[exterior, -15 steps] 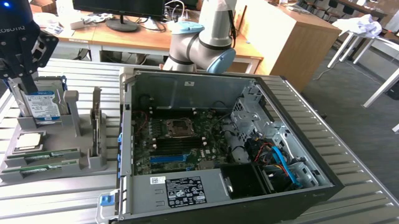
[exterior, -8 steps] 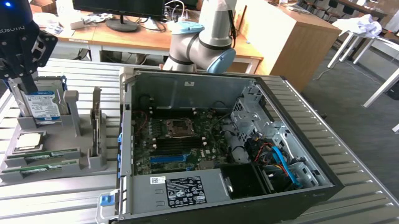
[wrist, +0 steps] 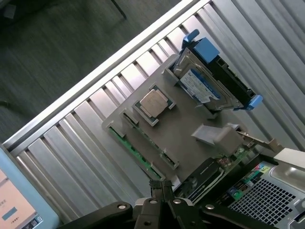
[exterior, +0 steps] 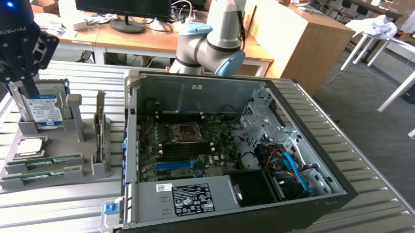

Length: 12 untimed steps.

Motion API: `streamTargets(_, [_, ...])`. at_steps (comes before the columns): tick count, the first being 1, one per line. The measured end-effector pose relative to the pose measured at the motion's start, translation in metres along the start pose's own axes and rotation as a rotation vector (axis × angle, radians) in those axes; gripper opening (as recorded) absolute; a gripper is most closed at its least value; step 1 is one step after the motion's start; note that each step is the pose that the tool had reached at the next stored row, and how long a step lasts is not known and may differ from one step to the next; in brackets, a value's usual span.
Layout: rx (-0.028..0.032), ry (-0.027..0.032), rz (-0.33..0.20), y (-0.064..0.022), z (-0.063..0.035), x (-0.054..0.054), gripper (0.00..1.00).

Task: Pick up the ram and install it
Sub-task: 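Pick up the ram and move it above insertion slot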

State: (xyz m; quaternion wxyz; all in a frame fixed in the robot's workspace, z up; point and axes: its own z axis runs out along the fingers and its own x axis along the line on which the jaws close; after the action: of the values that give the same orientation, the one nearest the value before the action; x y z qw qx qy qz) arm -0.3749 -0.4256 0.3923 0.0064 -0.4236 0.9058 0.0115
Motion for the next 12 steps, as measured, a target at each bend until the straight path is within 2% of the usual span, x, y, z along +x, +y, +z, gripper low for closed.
streamTargets(12, [-0.0013, 0.0013, -0.068, 0.0, 0.0, 0.0, 0.1])
